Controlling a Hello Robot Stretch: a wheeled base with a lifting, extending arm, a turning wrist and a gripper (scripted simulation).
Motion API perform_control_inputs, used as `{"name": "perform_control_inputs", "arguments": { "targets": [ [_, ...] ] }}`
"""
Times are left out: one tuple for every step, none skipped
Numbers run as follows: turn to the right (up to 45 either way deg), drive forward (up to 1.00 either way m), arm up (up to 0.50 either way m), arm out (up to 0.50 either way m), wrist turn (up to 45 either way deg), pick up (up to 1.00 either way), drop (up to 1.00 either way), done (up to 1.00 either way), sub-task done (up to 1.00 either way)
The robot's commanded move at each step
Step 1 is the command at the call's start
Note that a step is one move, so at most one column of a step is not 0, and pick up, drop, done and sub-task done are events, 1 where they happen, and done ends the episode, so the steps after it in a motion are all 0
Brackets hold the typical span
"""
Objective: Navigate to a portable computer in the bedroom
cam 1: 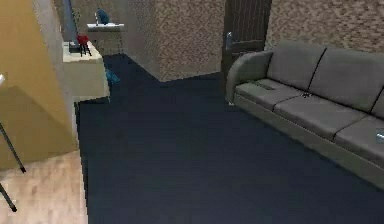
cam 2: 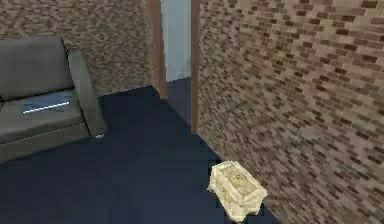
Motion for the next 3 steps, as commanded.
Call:
{"name": "perform_control_inputs", "arguments": {
  "targets": [
    [0.0,1.0,0.0,0.0,0.0,0.0,0.0,0.0,0.0],
    [3.0,0.0,0.0,0.0,0.0,0.0,0.0,0.0,0.0],
    [0.0,1.0,0.0,0.0,0.0,0.0,0.0,0.0,0.0]
  ]
}}
